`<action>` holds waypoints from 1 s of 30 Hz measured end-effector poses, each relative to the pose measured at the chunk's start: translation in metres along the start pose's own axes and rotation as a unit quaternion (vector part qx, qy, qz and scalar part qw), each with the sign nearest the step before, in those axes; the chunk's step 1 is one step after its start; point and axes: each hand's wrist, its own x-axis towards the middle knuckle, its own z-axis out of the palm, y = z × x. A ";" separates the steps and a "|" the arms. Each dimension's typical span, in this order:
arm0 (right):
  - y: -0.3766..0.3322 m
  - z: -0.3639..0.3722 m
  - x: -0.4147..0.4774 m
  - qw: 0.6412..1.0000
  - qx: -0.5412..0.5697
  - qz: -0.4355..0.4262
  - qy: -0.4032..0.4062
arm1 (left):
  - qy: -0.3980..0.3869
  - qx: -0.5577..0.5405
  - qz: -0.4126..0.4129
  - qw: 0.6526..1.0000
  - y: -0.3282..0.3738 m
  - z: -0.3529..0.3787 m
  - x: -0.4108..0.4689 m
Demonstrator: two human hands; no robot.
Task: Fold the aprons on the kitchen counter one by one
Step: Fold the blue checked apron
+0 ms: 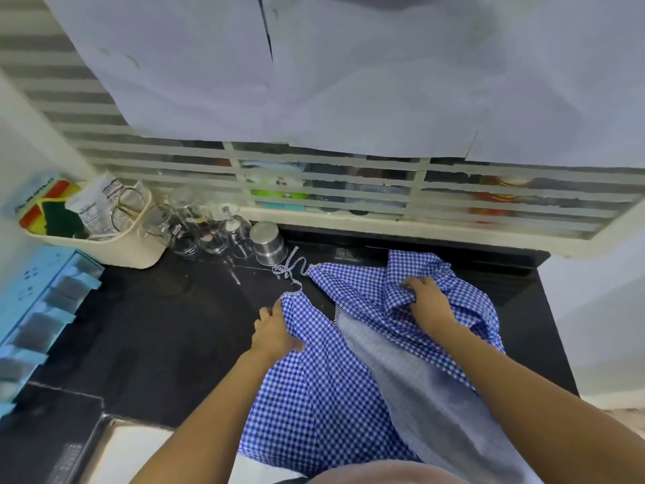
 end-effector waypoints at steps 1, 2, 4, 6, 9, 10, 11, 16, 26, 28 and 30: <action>0.000 -0.001 0.004 0.999 0.039 0.010 0.034 | -0.005 -0.045 -0.014 0.999 0.001 0.000 0.004; 0.000 -0.005 0.005 0.993 0.092 0.025 0.073 | -0.003 -0.084 -0.028 0.996 0.002 -0.001 0.005; 0.002 -0.029 0.007 0.970 0.173 0.063 0.157 | 0.014 -0.102 -0.054 0.993 0.005 -0.003 0.010; 0.012 -0.058 0.005 0.961 0.161 0.093 0.203 | 0.002 -0.076 -0.064 0.995 0.006 -0.007 0.011; 0.035 -0.103 0.001 0.982 -0.057 0.176 0.050 | -0.051 -0.063 -0.075 0.994 0.005 -0.013 0.017; 0.036 -0.117 -0.004 0.969 -0.123 0.214 -0.016 | -0.057 -0.072 -0.083 0.992 0.004 -0.015 0.017; 0.033 -0.128 -0.009 0.955 -0.173 0.237 -0.044 | -0.055 -0.089 -0.090 0.990 0.002 -0.018 0.017; -0.034 -0.134 -0.004 0.994 -0.060 -0.032 0.085 | -0.038 -0.166 -0.093 0.981 -0.002 -0.028 0.005; -0.076 -0.001 0.061 0.986 -0.038 -0.033 -0.157 | -0.047 -0.236 -0.041 0.970 -0.017 -0.026 -0.018; -0.077 0.007 0.062 0.984 -0.078 -0.021 -0.157 | -0.060 -0.200 -0.025 0.978 -0.025 -0.020 -0.019; -0.087 0.010 0.061 0.975 -0.149 -0.057 -0.153 | -0.047 -0.179 -0.018 0.983 -0.034 -0.016 -0.023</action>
